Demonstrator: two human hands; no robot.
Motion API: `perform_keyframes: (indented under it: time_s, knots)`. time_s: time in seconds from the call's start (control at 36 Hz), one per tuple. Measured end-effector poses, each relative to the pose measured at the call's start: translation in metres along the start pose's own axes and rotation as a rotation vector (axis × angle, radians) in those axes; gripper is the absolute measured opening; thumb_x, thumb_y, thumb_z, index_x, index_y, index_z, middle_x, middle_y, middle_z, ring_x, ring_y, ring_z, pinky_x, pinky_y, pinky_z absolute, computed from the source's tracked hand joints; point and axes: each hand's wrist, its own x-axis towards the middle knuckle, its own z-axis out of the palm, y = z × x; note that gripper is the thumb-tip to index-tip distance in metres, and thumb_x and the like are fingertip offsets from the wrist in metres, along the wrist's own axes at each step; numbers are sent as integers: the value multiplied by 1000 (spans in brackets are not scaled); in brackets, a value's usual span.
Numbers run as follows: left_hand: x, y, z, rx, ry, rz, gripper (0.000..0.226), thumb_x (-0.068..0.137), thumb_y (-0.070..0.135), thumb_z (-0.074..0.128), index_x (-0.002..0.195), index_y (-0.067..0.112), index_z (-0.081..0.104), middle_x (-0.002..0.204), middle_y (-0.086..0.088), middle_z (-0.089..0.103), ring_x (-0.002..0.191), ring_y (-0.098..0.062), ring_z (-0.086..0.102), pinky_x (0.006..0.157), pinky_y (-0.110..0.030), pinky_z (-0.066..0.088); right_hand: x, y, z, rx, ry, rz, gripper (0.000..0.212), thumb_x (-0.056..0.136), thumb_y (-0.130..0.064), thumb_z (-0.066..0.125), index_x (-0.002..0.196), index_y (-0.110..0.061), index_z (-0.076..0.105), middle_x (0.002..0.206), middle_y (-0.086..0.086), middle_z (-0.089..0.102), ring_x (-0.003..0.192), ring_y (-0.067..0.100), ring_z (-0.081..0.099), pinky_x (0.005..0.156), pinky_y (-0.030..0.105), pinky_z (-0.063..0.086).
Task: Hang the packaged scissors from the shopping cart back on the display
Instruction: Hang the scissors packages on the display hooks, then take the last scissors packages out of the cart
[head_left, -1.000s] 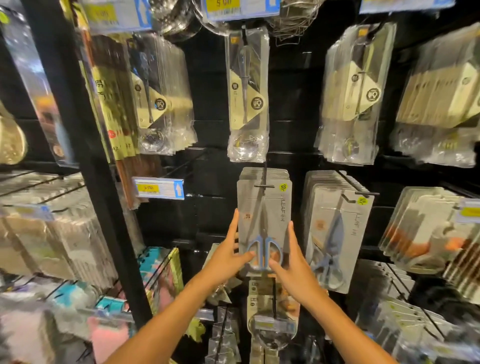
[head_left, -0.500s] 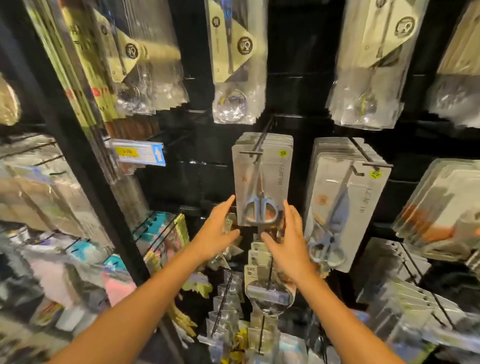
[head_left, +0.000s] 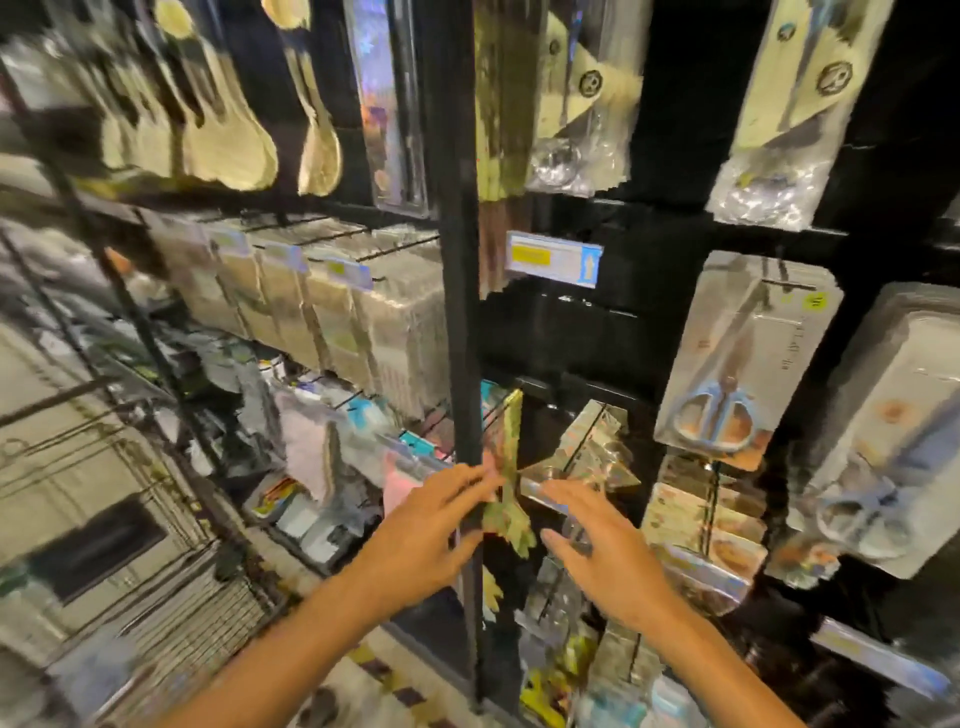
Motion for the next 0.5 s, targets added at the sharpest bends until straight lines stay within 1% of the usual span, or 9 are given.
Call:
perform_keyframes:
  time_s: [0.06, 0.14, 0.22, 0.28, 0.33, 0.39, 0.44, 0.47, 0.5]
  knots:
    - [-42, -20, -13, 18, 4, -58, 58, 100, 36, 53, 155, 33, 33, 160, 11, 29, 147, -7, 23, 116, -14, 15, 7, -22, 28, -27, -99, -34, 46, 99, -42, 60, 138, -55, 40, 141, -42, 32, 135, -15, 31, 115, 19, 33]
    - [-111, -53, -31, 52, 21, -151, 53, 100, 41, 51, 151, 32, 39, 157, 9, 36, 144, -11, 32, 117, -28, 33, 14, -63, 74, -33, -223, -91, 50, 98, -43, 59, 146, -42, 43, 144, -30, 33, 141, -2, 30, 119, 30, 32]
    - [-187, -81, -48, 55, 41, -264, 50, 98, 46, 46, 146, 30, 48, 149, 4, 49, 138, -17, 45, 112, -36, 42, 14, -117, 121, -12, -364, -106, 49, 100, -43, 58, 147, -37, 44, 141, -28, 33, 138, -5, 29, 119, 24, 26]
    - [-240, -98, -57, 43, 37, -374, 49, 99, 47, 47, 145, 30, 50, 148, 4, 50, 136, -17, 48, 111, -37, 44, 11, -150, 154, -2, -450, -150, 49, 96, -61, 49, 142, -43, 44, 139, -27, 37, 135, -3, 34, 116, 21, 30]
    - [-292, -117, -61, 22, 49, -469, 51, 100, 52, 47, 148, 35, 45, 154, 8, 44, 141, -13, 41, 114, -36, 39, 6, -175, 187, 3, -517, -192, 72, 81, -84, 29, 139, -45, 44, 140, -25, 40, 133, -1, 38, 116, 24, 32]
    - [-341, -126, -67, 20, 104, -536, 53, 99, 56, 41, 147, 33, 46, 154, 10, 43, 143, -10, 38, 117, -32, 35, 2, -195, 219, -21, -586, -216, 90, 73, -90, 20, 141, -38, 48, 144, -20, 46, 134, 4, 43, 115, 29, 36]
    - [-380, -127, -76, 19, 174, -559, 54, 100, 57, 38, 139, 25, 59, 145, 6, 54, 134, -9, 45, 115, -15, 31, 0, -215, 248, -45, -649, -211, 91, 75, -90, 21, 144, -36, 47, 147, -18, 47, 135, 5, 43, 114, 33, 38]
    - [-398, -128, -79, 23, 202, -570, 52, 100, 55, 39, 135, 23, 62, 140, 3, 59, 129, -10, 47, 110, -12, 31, -2, -223, 262, -49, -676, -217, 89, 77, -89, 23, 144, -37, 46, 147, -20, 46, 137, 3, 42, 115, 33, 38]
    - [-416, -130, -79, 26, 201, -608, 50, 99, 53, 41, 135, 26, 62, 139, 4, 59, 128, -10, 48, 108, -15, 35, -5, -230, 275, -59, -704, -223, 83, 81, -87, 26, 144, -38, 47, 147, -21, 45, 138, 1, 41, 115, 32, 37]
